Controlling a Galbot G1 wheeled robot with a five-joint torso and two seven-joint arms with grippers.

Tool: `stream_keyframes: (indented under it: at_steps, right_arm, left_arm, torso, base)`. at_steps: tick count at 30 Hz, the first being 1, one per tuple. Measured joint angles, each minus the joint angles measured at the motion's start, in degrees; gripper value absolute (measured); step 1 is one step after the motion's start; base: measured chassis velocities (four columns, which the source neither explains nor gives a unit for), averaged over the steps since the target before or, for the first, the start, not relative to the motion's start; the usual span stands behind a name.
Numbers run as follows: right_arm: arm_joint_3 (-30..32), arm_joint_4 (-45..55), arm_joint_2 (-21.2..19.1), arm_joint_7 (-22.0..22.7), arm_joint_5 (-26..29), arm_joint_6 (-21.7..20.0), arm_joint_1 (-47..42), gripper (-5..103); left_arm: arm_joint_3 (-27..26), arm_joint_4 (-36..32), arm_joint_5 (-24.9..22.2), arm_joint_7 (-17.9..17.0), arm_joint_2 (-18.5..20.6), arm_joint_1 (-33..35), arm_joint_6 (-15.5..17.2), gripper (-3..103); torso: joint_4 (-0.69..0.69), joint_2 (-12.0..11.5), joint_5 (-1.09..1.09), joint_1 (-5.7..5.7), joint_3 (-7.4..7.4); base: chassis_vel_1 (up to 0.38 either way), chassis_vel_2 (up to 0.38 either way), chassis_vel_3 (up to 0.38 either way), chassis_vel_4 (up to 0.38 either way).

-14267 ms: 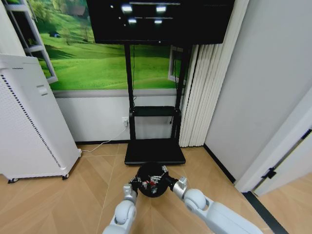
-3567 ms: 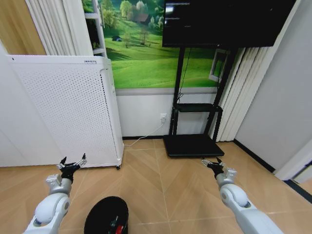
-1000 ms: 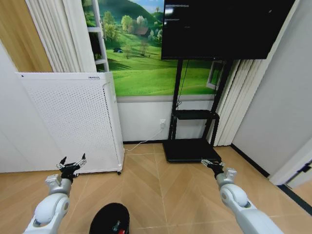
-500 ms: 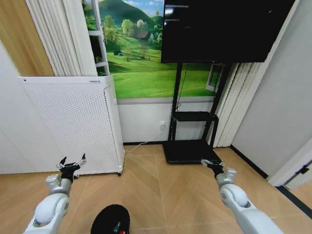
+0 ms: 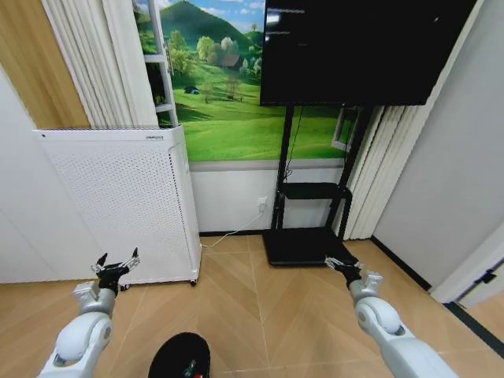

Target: Pick up the trash bin and place the garbage on the floor into it.

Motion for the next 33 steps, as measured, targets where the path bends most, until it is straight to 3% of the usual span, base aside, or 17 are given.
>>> stream_keyframes:
  at_steps: [9,33]
  right_arm:
    - [0.0,0.0,0.0,0.0,0.0,0.0,0.0,100]
    - [0.0,0.0,0.0,0.0,0.0,0.0,0.0,100]
  left_arm:
    - [0.0,0.0,0.0,0.0,0.0,0.0,0.0,100]
    - [0.0,0.0,0.0,0.0,0.0,0.0,0.0,100]
  torso:
    - [0.0,1.8,0.0,0.69,1.15]
    - [-0.01,2.7,0.0,1.05,1.71]
  base:
    - [0.0,0.0,0.0,0.0]
    - [0.0,0.0,0.0,0.0]
